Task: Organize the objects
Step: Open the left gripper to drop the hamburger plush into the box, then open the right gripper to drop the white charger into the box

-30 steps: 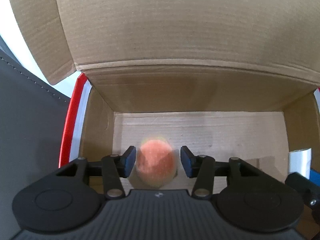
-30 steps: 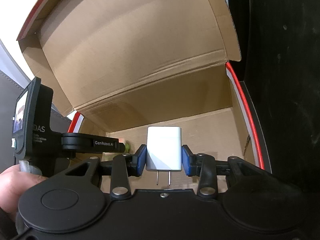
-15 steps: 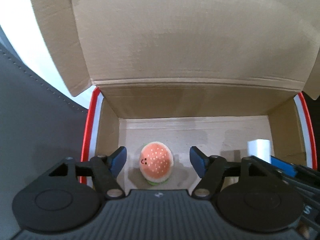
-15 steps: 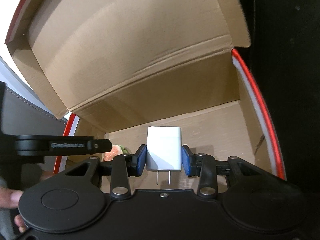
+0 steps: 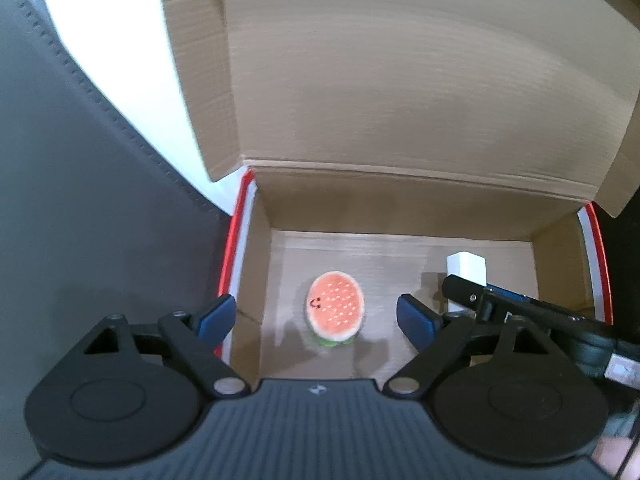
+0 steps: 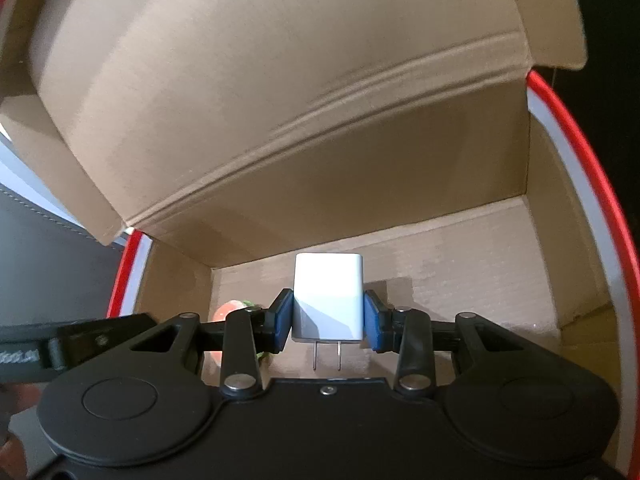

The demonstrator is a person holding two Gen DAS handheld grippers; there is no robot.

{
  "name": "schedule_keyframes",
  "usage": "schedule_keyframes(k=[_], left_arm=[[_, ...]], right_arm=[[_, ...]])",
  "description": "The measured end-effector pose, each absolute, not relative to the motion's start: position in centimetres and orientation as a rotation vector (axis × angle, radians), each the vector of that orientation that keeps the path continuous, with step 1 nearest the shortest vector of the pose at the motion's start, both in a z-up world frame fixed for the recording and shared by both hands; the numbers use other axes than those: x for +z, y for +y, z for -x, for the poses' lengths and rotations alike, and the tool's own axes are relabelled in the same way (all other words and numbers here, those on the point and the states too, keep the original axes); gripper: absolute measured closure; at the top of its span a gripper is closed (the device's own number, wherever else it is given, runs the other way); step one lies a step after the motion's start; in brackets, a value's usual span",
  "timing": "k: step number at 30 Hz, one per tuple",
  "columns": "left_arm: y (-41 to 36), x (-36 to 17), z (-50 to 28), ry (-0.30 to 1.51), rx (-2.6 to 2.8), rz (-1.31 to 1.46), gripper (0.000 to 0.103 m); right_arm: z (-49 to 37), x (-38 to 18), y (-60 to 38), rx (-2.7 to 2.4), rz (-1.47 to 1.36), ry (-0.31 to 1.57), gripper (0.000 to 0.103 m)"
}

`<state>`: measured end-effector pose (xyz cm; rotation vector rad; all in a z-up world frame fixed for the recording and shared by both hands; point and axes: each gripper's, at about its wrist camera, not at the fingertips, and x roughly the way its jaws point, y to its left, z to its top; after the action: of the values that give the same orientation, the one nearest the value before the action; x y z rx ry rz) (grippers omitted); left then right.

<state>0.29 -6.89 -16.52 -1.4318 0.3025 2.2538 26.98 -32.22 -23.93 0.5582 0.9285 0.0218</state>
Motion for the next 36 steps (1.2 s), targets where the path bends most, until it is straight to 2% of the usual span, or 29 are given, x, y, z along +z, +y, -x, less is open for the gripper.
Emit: schedule_keyframes(k=[13,16,18,23,31,33,36], left_arm=[[-8.3,-16.3,-0.1,0.308,2.266,1.424,0.015],[-8.3,-16.2,-0.2,0.328,2.251,1.421,0.015],[-8.3,-16.1,-0.2,0.338,2.244,1.418,0.014],[-8.5,-15.0,-0.4,0.329,2.246,1.398,0.013],[-9.6,-13.0,-0.6,0.291,2.259,1.345,0.003],[-10.0,-12.4,-1.0,0.3,2.261,1.324,0.0],[-10.9,-11.5,-1.6,0.304,2.262,1.299,0.0]], right_arm=[[-29.6,-24.5,-31.7,0.042,-0.606,0.948,0.066],[-29.8,-25.1,-31.5,0.051,-0.606,0.952,0.063],[-29.6,-25.0,-31.5,0.064,-0.617,0.943,0.054],[-28.9,-23.8,-31.1,0.074,-0.602,0.923,0.04],[-26.5,-20.9,-30.6,0.122,-0.561,0.917,0.014],[-26.3,-20.2,-30.4,0.131,-0.563,0.905,0.002],[-25.5,-18.8,-32.0,0.145,-0.614,0.882,0.0]])
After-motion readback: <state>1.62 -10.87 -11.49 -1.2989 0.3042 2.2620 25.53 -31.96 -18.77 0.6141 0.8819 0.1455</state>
